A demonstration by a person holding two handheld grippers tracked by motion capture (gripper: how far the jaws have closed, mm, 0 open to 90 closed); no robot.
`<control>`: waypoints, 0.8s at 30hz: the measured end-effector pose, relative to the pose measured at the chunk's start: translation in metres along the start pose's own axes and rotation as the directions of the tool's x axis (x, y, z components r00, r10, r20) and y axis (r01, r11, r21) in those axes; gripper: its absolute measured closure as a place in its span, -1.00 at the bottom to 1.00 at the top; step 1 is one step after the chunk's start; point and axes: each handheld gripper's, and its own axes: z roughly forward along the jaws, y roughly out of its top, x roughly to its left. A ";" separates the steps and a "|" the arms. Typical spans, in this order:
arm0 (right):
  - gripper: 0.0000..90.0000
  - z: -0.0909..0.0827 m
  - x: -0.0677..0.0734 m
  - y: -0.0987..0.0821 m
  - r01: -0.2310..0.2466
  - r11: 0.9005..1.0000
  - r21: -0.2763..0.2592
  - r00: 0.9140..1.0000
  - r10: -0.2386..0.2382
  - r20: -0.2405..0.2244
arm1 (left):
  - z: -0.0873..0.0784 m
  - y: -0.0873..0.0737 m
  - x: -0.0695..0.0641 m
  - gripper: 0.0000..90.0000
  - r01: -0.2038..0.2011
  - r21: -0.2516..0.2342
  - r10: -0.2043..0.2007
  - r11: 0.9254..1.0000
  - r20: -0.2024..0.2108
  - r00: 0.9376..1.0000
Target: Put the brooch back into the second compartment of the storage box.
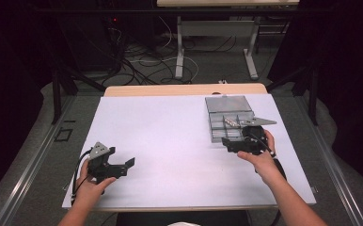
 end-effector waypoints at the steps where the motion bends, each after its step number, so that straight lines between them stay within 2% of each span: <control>1: -0.84 -0.002 -0.001 -0.002 -0.011 1.000 0.007 1.000 0.011 -0.006 | 0.000 0.000 0.000 -0.94 -0.001 0.001 0.001 1.000 0.000 1.000; 4: -0.89 -0.006 -0.003 -0.009 -0.028 1.000 -0.008 1.000 0.028 -0.001 | 0.000 0.000 -0.001 -0.94 -0.001 0.000 0.001 1.000 0.000 1.000; 8: -1.00 -0.013 -0.006 -0.020 -0.024 0.999 -0.028 1.000 0.024 -0.007 | -0.001 0.000 0.000 -0.94 0.000 0.003 0.000 1.000 -0.002 1.000; 18: -1.00 -0.024 -0.021 -0.045 -0.029 0.999 -0.045 0.999 0.031 0.043 | 0.000 0.000 -0.001 -0.94 -0.001 0.000 0.001 1.000 -0.001 1.000; 21: -1.00 -0.025 -0.025 -0.053 -0.040 0.998 -0.056 0.998 0.042 0.044 | 0.000 0.000 -0.001 -0.94 -0.001 0.003 0.001 1.000 -0.002 1.000; 24: -1.00 -0.025 -0.031 -0.061 -0.061 0.996 -0.061 0.996 0.065 0.064 | 0.000 0.000 0.000 -0.94 -0.007 0.005 0.007 1.000 -0.004 1.000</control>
